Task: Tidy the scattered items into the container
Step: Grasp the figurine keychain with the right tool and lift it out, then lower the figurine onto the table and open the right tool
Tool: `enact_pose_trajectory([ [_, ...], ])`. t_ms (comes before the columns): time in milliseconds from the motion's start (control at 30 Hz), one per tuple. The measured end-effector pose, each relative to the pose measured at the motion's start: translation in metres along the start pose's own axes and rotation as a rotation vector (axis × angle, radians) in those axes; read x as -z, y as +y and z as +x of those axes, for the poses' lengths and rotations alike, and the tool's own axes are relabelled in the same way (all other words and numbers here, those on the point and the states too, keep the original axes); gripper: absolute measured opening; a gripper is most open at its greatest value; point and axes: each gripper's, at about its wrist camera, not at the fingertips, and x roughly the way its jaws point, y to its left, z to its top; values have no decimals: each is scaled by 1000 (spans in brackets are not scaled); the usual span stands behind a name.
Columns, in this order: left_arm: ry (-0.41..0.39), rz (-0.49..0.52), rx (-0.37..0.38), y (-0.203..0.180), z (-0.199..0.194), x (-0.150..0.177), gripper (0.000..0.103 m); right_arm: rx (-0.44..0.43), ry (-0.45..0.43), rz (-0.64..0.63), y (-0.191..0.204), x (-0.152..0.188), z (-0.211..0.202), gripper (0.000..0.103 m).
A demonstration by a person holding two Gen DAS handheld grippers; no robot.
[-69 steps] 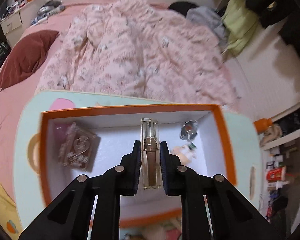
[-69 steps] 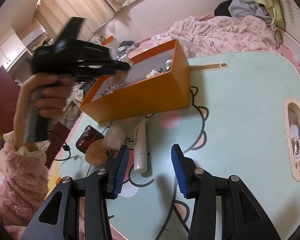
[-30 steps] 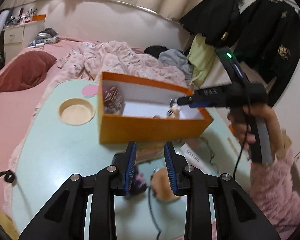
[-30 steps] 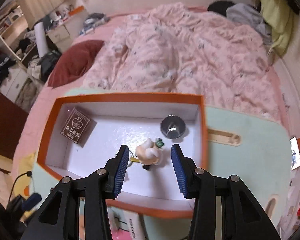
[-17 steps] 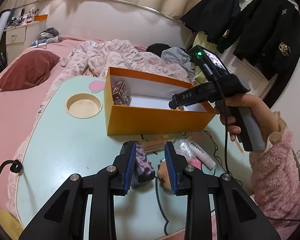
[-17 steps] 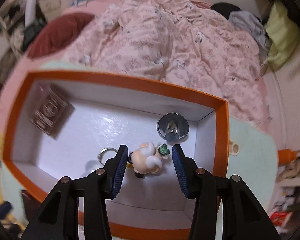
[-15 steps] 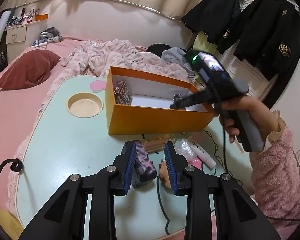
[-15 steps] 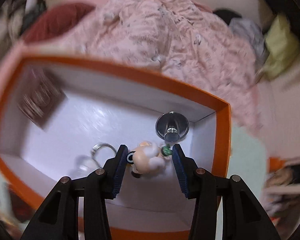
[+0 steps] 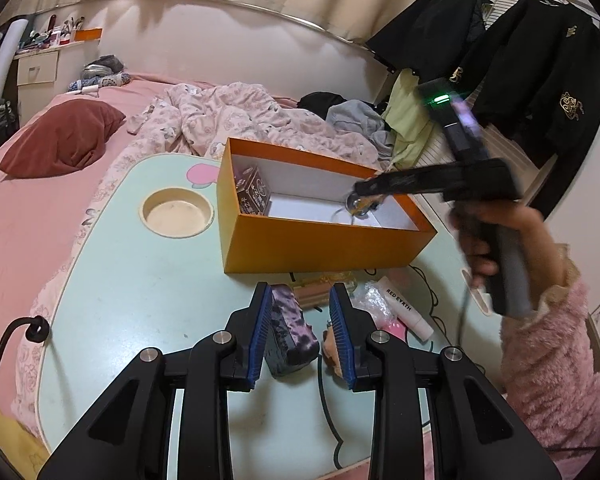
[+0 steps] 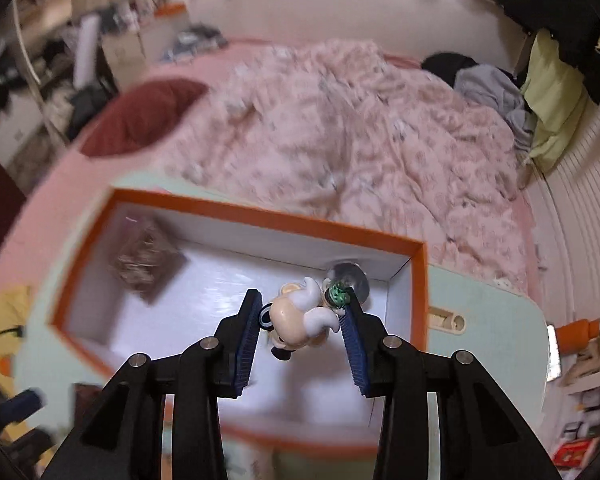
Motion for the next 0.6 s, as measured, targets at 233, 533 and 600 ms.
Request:
enact_pose_trajectory([
  [233, -2, -11, -3, 2, 0, -2, 31, -180, -98, -27, 10, 56, -67, 38],
  [533, 16, 3, -21, -4, 4, -1, 31, -273, 49, -7, 20, 121, -32, 38],
  [600, 14, 8, -22, -5, 3, -1, 31, -269, 57, -2, 20, 126, -24, 38],
])
